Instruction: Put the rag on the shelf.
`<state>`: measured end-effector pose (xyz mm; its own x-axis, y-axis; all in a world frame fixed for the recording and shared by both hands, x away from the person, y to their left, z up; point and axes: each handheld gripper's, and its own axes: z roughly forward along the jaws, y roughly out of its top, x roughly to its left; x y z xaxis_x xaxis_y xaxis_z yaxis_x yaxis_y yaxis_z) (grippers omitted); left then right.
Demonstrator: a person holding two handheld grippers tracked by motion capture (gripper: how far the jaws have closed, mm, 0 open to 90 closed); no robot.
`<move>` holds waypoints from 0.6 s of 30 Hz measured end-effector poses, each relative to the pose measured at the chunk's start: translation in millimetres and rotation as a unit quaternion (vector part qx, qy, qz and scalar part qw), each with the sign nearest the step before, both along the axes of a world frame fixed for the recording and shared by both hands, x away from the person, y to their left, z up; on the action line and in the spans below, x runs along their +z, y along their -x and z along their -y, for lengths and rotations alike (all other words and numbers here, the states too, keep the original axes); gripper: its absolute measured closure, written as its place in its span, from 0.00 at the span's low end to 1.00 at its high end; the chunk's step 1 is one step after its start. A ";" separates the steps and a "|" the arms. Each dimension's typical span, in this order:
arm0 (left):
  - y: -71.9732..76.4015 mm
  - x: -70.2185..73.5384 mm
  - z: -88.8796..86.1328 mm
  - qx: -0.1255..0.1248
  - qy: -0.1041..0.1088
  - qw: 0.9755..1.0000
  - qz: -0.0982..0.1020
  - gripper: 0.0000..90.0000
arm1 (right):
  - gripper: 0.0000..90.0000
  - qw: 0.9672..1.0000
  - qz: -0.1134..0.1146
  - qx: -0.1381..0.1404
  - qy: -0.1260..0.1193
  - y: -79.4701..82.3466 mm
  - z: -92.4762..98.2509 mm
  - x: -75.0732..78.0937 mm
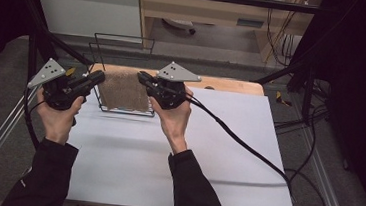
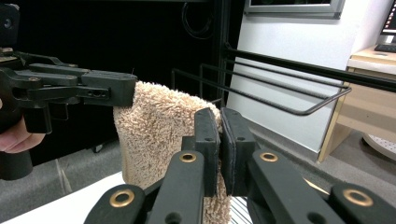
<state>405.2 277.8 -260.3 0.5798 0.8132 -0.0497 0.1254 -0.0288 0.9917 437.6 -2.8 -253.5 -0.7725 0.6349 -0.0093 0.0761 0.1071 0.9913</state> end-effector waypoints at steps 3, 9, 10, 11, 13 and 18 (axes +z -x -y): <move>-1.3 4.7 -0.9 0.003 0.001 1.000 0.005 0.94 | 0.96 1.000 0.003 -0.002 -0.002 -1.5 -1.1 4.4; -3.0 15.5 -4.4 0.005 0.004 1.000 0.016 0.94 | 0.96 1.000 0.016 -0.004 -0.005 -2.9 -4.9 13.7; -3.3 17.1 -4.9 0.006 0.003 1.000 0.018 0.94 | 0.96 1.000 0.017 -0.004 -0.005 -3.4 -5.3 14.6; -3.7 18.6 -5.5 0.008 0.003 1.000 0.019 0.94 | 0.96 1.000 0.017 -0.004 -0.008 -4.1 -6.1 15.6; -4.5 21.6 -6.7 0.010 0.004 1.000 0.022 0.94 | 0.96 1.000 0.018 -0.004 -0.010 -5.1 -7.8 18.2; -7.0 28.2 -9.9 0.012 0.011 0.999 0.028 0.95 | 0.96 1.000 0.027 -0.005 -0.012 -7.6 -11.7 27.2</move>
